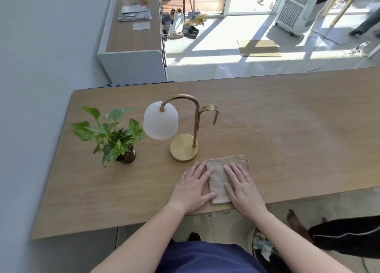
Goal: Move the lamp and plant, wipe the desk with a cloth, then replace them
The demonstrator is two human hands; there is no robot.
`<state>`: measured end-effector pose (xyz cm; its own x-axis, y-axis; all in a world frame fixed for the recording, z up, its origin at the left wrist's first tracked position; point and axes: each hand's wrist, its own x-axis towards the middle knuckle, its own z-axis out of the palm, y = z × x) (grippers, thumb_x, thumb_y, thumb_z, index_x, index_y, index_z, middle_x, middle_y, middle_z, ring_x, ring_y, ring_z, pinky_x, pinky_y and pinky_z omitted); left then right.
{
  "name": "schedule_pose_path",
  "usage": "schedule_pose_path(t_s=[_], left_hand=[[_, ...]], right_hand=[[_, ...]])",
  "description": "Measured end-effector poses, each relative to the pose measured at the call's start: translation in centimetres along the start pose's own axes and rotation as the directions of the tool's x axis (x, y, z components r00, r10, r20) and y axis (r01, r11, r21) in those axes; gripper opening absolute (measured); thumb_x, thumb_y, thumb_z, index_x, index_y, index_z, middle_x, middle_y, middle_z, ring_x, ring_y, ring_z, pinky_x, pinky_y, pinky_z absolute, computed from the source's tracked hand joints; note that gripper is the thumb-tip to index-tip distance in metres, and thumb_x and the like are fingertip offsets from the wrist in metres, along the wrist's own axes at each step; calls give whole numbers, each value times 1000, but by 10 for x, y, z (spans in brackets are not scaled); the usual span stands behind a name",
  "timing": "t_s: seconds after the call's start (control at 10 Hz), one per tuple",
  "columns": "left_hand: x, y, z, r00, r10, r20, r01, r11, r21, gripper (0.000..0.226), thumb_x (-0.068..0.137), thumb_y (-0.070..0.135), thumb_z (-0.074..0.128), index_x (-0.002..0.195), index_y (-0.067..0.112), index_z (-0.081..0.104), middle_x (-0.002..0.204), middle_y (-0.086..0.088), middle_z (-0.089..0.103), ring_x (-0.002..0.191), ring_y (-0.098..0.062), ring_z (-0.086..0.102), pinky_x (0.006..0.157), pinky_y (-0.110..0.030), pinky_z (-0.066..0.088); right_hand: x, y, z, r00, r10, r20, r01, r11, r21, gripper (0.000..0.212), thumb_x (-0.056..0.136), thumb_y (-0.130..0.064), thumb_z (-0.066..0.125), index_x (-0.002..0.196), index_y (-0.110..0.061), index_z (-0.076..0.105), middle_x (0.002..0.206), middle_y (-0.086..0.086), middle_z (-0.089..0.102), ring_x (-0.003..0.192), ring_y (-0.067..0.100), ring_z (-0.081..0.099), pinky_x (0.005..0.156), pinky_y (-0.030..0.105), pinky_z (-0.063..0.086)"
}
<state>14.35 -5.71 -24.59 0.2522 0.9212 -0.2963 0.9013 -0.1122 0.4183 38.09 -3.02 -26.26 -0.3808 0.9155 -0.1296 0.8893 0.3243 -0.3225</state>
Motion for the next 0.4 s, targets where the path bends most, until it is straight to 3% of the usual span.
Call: schedule_pose_path(t_s=[0.1,0.2,0.3,0.4], left_hand=[[-3,2,-5,1000,-5,0,5,1000,-25,83,101,72,45,170,44,7,180,13,-6,165,-13,-11,131,-38,-5],[-17,-7,-9,999,0,-53,-2,1000,-30,72,105,67,41,169,39,21,178,11,13,166,-14,5,133,-41,11],[-42,-27,-20,989,-11,-145,-1,997,-83,56,108,61,39,158,35,47,158,11,51,150,-9,39,126,-37,33],[-92,-53,-30,984,-81,-159,39,967,-250,39,110,58,41,123,36,70,117,18,72,111,2,61,99,-30,52]], right_hand=[[0,-2,-4,1000,13,27,-13,1000,13,63,112,-49,38,169,-23,29,176,-2,25,165,14,8,134,33,8],[4,-3,-18,996,48,74,-54,995,82,63,110,-44,49,168,-24,32,175,-2,27,164,16,13,133,34,12],[2,-18,-39,989,107,98,-123,977,177,61,108,-35,57,165,-28,36,172,-7,32,159,15,28,128,38,31],[-3,-35,-70,988,142,55,-151,949,275,48,107,-26,60,154,-29,51,158,-13,47,143,13,50,113,30,42]])
